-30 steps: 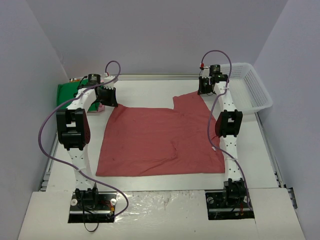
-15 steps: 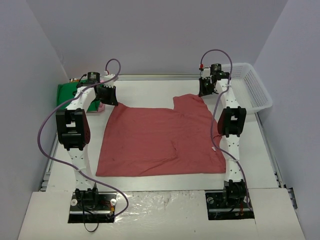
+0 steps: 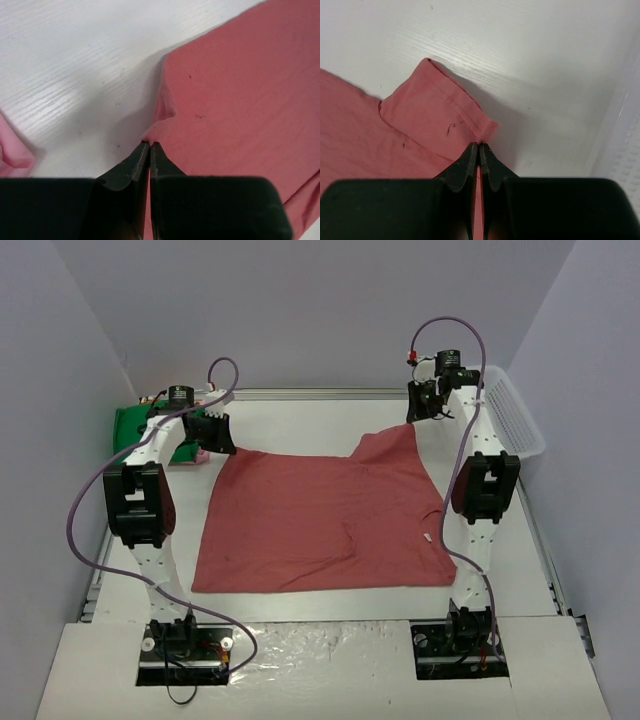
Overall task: Fold and stack the t-shirts
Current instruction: Grap the side of the flattened tshirt furthest away from the robot with both arms, then fold the other side of the tshirt into a rectangle
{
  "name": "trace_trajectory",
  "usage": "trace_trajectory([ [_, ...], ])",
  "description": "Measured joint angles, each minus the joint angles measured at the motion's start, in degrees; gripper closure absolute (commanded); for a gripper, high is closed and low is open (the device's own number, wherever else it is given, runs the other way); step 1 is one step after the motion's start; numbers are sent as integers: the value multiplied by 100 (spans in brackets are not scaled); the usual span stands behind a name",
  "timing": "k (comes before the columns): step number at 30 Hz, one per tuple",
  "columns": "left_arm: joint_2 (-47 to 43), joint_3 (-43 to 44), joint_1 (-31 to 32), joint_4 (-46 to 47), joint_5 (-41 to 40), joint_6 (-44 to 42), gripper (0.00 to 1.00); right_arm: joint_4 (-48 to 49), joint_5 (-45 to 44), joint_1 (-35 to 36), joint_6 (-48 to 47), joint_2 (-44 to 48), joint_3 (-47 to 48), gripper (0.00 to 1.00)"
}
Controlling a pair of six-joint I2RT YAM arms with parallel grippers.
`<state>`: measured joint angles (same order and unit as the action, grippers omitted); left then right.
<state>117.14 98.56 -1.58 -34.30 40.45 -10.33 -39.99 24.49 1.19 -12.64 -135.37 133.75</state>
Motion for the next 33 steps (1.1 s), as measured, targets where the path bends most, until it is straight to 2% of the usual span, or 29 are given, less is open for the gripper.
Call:
trace_trajectory([
  [12, -844, -680, -197, -205, 376, -450, 98, -61, 42, -48, -245, 1412, -1814, 100],
  [33, -1862, -1803, -756, -699, 800, -1386, 98, -192, -61, -52, -400, 3112, -3416, 100],
])
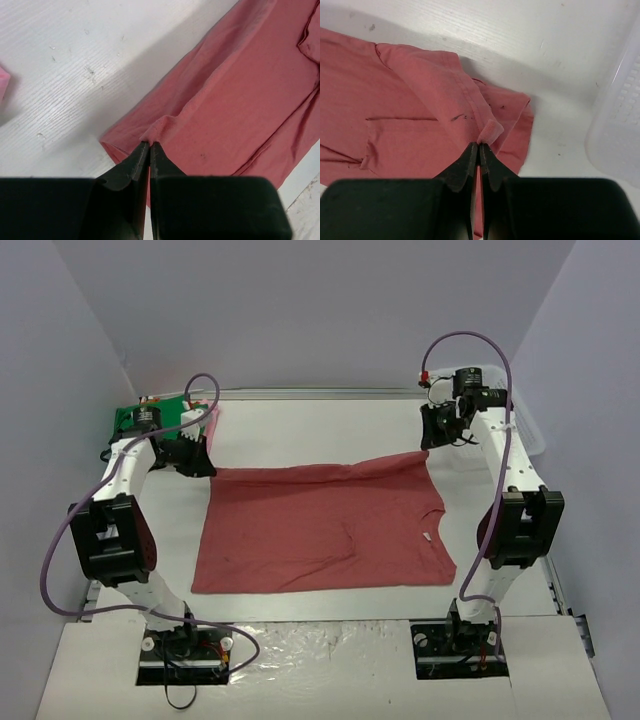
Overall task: Fold and stack the t-shirts
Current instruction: Fold the other side of the tshirt into a rectangle
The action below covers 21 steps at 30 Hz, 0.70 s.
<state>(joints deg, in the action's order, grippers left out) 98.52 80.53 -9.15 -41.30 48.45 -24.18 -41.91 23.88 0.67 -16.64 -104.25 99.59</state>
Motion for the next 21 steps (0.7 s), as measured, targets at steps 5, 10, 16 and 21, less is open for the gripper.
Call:
trace_trajectory([
  [5, -280, -238, -109, -179, 0, -385, 98, -114, -13, 0, -90, 409, -393, 100],
  [10, -339, -501, -216, -267, -28, -715, 98, -234, -9, 0, -221, 879, -815, 100],
  [16, -339, -780, -352, -321, -44, -890, 98, -352, 59, 0, -417, 1416, -1154, 100],
  [21, -339, -793, -411, -321, -26, -964, 98, -505, 129, 0, -603, 1617, -1224, 100],
])
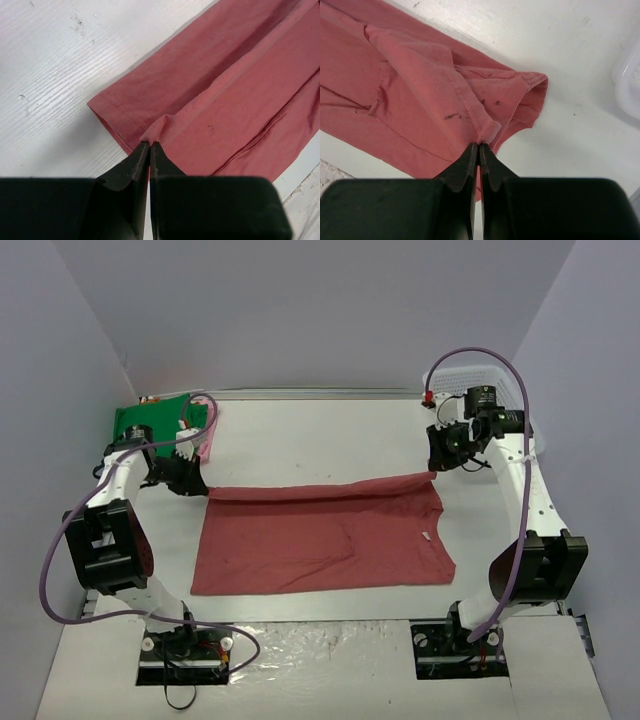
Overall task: Fold and stack the t-shirts
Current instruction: Fold the other side of the tshirt into a rectangle
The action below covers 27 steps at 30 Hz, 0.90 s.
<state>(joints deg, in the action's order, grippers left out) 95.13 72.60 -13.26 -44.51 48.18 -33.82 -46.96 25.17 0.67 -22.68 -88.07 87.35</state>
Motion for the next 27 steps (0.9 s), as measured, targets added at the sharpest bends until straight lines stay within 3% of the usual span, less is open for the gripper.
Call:
trace_trajectory([
  [27, -487, -640, 0, -98, -13, -417, 98, -870, 83, 0, -839, 413, -879, 100],
])
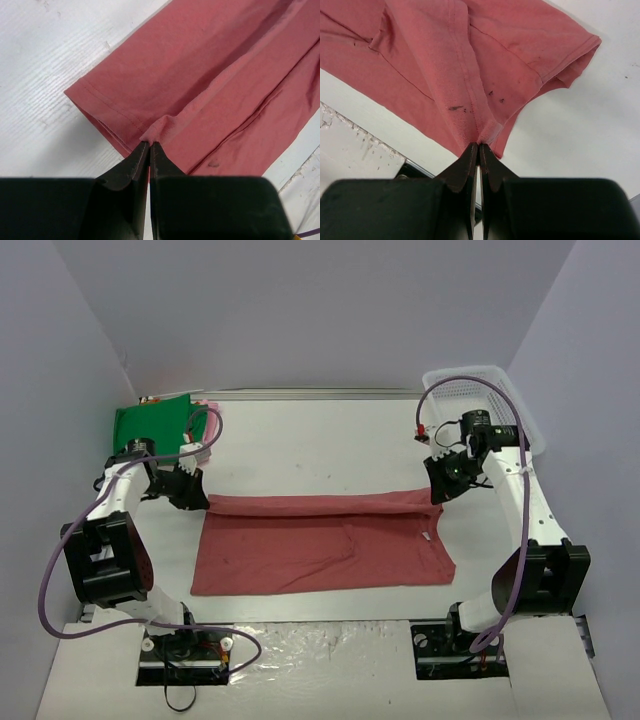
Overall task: Fold and stack the t-shirts
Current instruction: Fold the other side of the tshirt into a rectangle
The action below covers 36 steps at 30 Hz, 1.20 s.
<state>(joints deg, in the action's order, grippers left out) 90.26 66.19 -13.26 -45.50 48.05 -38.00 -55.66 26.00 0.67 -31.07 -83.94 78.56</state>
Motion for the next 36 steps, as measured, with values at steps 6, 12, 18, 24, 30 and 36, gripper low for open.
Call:
trace_trajectory([
  [6, -48, -188, 0, -15, -20, -66, 97, -55, -2, 0, -101, 2, -210, 100],
  [12, -107, -341, 0, -20, -76, -116, 98, -101, -2, 0, -214, 2, -590, 100],
  [18, -125, -481, 0, -87, -116, -363, 67, -103, -31, 0, -330, -2, -894, 62],
  [24, -155, -557, 0, -352, -98, -756, 58, -85, -127, 0, -374, -46, -1003, 49],
  [30, -229, -546, 0, -474, -46, -782, 57, -83, 94, 0, -396, -356, -756, 58],
  [36, -256, -219, 0, -660, 188, -660, 57, -46, 822, 9, -627, -1410, -210, 62],
])
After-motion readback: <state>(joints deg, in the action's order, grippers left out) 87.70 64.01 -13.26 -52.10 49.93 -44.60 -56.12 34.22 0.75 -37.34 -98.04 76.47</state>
